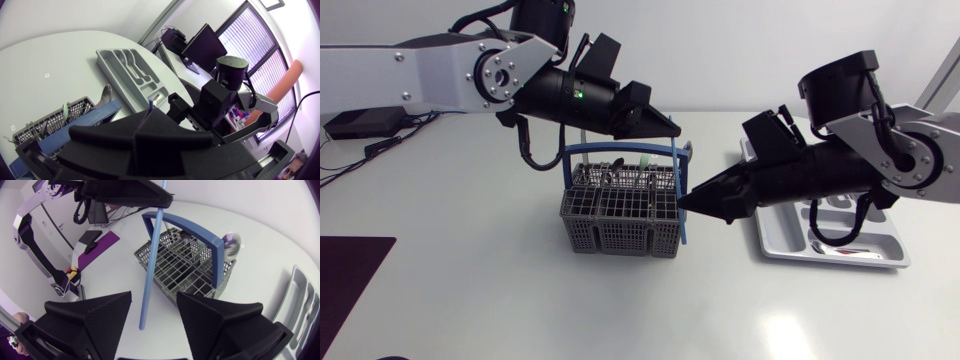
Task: Unload the cutlery basket into the drawer organizer.
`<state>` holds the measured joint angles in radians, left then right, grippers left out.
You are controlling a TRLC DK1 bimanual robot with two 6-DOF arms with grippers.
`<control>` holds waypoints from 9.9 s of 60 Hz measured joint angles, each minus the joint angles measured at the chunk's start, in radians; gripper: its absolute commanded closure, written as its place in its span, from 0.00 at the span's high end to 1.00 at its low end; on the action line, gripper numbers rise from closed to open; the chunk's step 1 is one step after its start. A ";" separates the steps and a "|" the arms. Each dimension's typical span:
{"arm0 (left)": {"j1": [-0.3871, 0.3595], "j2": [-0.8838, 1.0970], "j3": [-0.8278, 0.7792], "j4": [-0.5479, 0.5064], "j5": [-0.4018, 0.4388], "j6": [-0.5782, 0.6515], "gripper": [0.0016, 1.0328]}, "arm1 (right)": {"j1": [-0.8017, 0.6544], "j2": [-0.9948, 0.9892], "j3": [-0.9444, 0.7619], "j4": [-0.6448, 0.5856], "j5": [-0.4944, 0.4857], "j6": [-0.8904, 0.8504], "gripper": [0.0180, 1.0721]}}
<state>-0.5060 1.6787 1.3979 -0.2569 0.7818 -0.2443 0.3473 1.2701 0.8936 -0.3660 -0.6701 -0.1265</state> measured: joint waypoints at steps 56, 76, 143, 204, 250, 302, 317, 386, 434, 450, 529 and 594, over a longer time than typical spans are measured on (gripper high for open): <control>0.001 0.006 0.000 0.002 0.007 -0.017 0.13 | 0.049 0.032 0.011 0.010 0.031 0.022 0.07; 0.040 -0.012 0.006 0.039 0.020 -0.039 0.88 | 0.054 0.014 0.011 -0.042 0.019 0.005 0.07; 0.178 -0.391 -0.325 -0.209 -0.639 0.466 0.94 | -0.504 0.410 0.102 -0.014 0.344 0.002 0.09; 0.209 -0.483 -0.544 -0.210 -0.664 0.557 0.95 | -0.311 0.115 0.181 -0.120 0.304 0.083 0.64; 0.138 -0.248 -0.629 -0.051 -0.668 0.605 0.20 | -0.093 0.447 0.350 0.016 0.217 0.161 0.10; 0.181 0.172 -0.212 0.069 -0.678 0.584 0.20 | -0.040 0.245 0.212 -0.166 0.137 0.100 0.09; 0.186 0.170 -0.209 0.072 -0.677 0.578 0.20 | -0.200 0.249 0.170 -0.097 0.169 0.021 0.10; 0.242 0.484 0.273 -0.113 -0.575 0.498 0.20 | 0.022 0.354 0.166 -0.146 0.117 0.025 0.12; 0.281 -0.158 -0.171 -0.195 -0.406 0.642 0.26 | 0.059 0.107 0.307 -0.343 0.221 0.168 0.46; 0.225 -0.305 -0.241 -0.254 -0.367 0.695 0.27 | 0.137 0.117 0.342 -0.382 0.224 0.199 0.46; 0.101 -0.478 -0.364 -0.311 -0.367 0.698 0.27 | 0.247 0.346 0.488 -0.389 0.276 0.209 0.14; 0.061 -0.481 -0.373 -0.311 -0.367 0.698 0.27 | 0.193 0.151 0.367 -0.309 0.192 0.166 0.06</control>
<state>-0.4450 1.1973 1.0245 -0.5678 0.4152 0.4541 0.5400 1.4208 1.2606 -0.6746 -0.4778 0.0395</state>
